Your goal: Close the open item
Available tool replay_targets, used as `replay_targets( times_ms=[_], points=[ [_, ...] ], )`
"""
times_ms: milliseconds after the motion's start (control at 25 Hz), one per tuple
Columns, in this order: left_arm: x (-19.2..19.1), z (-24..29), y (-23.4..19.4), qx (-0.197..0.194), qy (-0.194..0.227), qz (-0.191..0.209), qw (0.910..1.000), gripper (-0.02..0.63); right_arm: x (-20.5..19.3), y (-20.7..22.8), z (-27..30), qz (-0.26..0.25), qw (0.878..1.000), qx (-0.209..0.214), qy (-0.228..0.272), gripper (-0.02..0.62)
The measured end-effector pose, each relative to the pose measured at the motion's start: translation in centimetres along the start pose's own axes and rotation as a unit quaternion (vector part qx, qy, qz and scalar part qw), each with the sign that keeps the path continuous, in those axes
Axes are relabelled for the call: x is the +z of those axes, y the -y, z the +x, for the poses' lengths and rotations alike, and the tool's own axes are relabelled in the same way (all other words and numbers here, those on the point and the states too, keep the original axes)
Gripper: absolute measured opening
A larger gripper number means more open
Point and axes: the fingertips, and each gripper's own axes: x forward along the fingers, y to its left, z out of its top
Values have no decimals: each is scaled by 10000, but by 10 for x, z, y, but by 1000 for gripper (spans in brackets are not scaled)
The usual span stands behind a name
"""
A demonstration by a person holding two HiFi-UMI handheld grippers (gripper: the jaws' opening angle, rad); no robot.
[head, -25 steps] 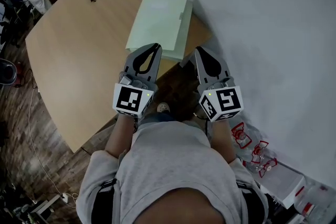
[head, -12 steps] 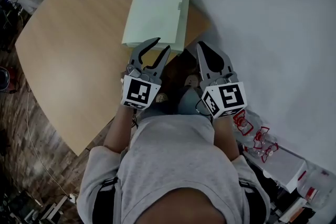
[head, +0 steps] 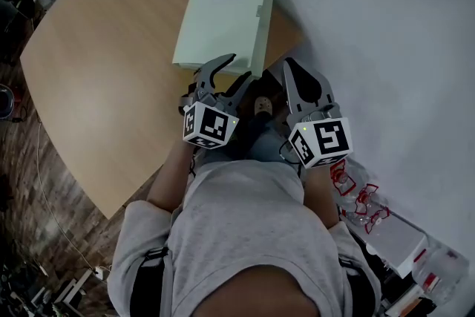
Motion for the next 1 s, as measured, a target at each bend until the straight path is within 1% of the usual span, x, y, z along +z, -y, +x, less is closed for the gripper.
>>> replay_targets(
  times_ms=[160,360,480,560,680,760,840,880,1000],
  points=[
    [-9,13,2,-18,-171,182,9997,196,2,11,9,47,10000,19,-10,11],
    [-18,27,-4,123,-232,202,9995,196,1,26,21,88,9999,51,-59,11],
    [-20,30,-9,269,-193,86,9994,196,3,33,26,91,9999,81,-81,11],
    [-20,31,-10,334,-151,113,9993,196,3,38,29,93,9999,98,-95,11],
    [-20,33,-8,352,-103,187,9992,195,1,43,35,103,9998,128,-124,11],
    [-19,33,-6,312,-71,152,9994,179,1,46,38,107,9997,160,-136,11],
    [-18,33,-6,245,-38,-5,9997,158,1,48,41,114,9997,189,-134,11],
    [-17,33,-6,195,-6,-159,9997,141,2,49,43,115,9996,204,-129,11],
    [-17,34,-9,-50,-3,-732,9973,123,7,48,48,109,9995,265,-112,11]
  ],
)
